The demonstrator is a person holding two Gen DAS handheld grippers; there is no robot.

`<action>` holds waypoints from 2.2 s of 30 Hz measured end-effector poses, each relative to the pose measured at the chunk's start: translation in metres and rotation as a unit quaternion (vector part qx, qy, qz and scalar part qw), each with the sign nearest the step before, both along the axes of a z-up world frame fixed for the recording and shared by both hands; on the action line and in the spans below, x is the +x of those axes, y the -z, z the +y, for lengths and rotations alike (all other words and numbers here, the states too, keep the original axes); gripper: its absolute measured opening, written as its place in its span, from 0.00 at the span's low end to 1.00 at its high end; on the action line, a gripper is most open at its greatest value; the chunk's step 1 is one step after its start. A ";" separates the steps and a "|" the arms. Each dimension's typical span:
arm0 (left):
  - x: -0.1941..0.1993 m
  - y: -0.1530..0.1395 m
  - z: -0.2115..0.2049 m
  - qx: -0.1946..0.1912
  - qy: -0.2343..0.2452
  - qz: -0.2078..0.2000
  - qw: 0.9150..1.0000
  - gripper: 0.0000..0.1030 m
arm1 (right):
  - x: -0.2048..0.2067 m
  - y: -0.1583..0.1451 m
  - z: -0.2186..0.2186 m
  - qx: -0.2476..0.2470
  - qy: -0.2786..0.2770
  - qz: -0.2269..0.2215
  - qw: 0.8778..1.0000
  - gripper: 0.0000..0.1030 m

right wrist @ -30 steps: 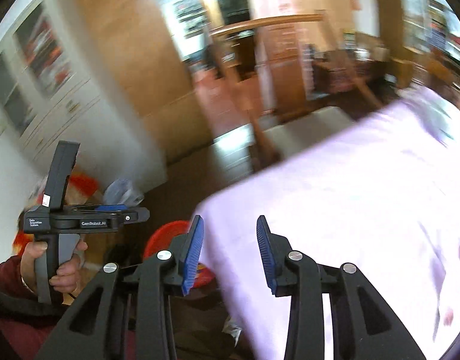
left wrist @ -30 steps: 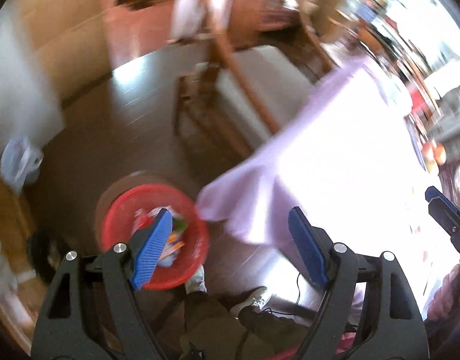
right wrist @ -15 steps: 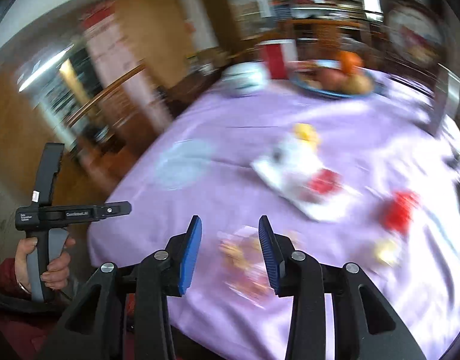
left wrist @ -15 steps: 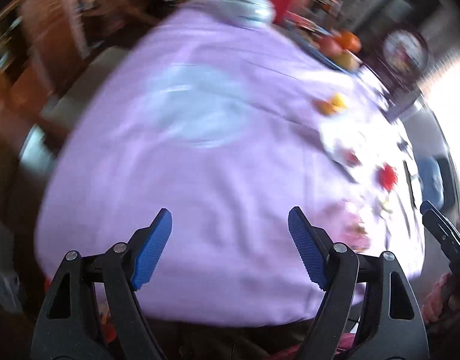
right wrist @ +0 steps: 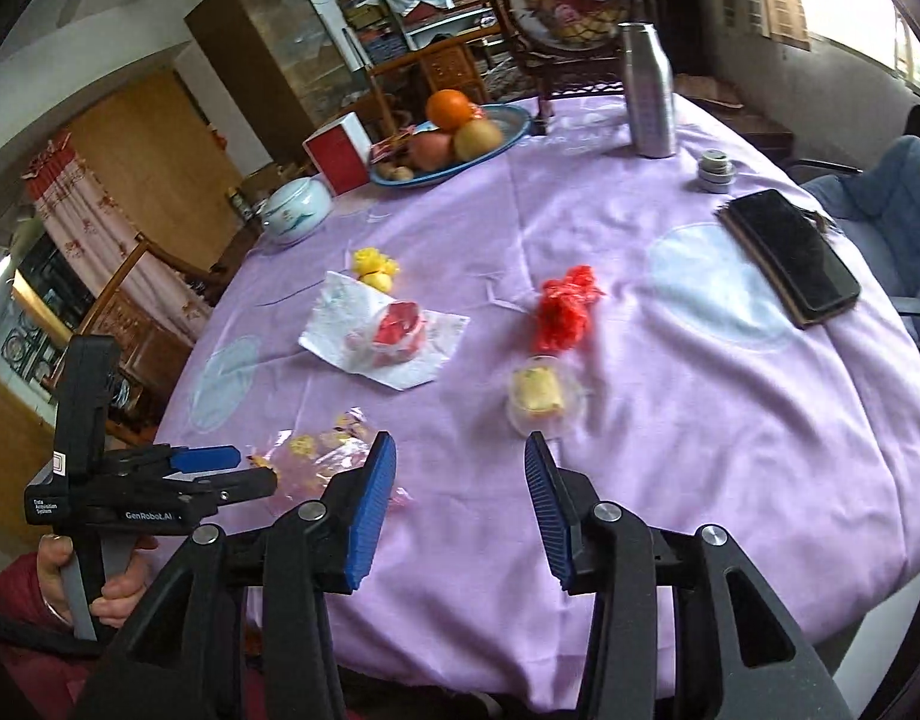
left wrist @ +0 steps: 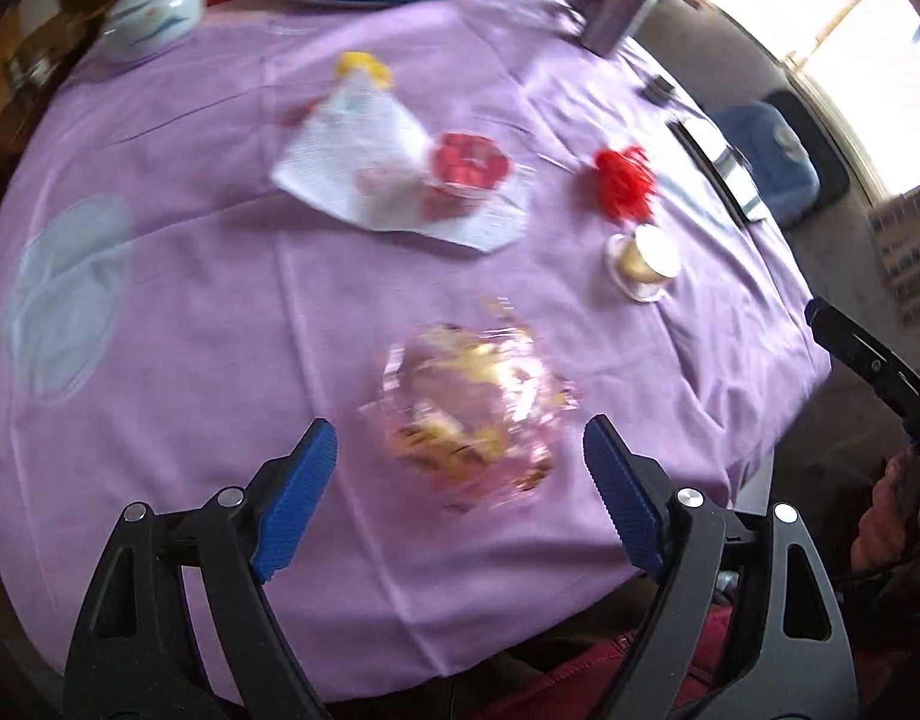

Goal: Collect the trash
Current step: 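Move both open tools back over the table, then grasp the pink candy wrapper bag with the left tool and lift it, then grasp the plastic cup of yellow food with the right tool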

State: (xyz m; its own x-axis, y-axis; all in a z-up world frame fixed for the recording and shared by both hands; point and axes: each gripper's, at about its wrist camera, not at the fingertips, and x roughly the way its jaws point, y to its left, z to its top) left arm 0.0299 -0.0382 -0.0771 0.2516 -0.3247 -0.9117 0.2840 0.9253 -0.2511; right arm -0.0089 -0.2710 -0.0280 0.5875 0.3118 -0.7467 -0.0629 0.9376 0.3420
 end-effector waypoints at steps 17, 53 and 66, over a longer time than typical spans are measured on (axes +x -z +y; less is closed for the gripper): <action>0.027 0.038 -0.018 -0.001 -0.023 0.048 0.999 0.71 | 0.018 0.013 -0.031 0.001 0.007 0.027 1.000 0.52; 0.031 -0.002 0.077 0.020 -0.199 0.003 0.980 0.57 | 0.109 0.089 0.016 -0.074 -0.075 0.098 0.990 0.61; 0.030 -0.005 0.080 0.019 -0.203 -0.004 0.979 0.57 | 0.106 0.090 0.025 -0.104 -0.090 0.073 0.988 0.49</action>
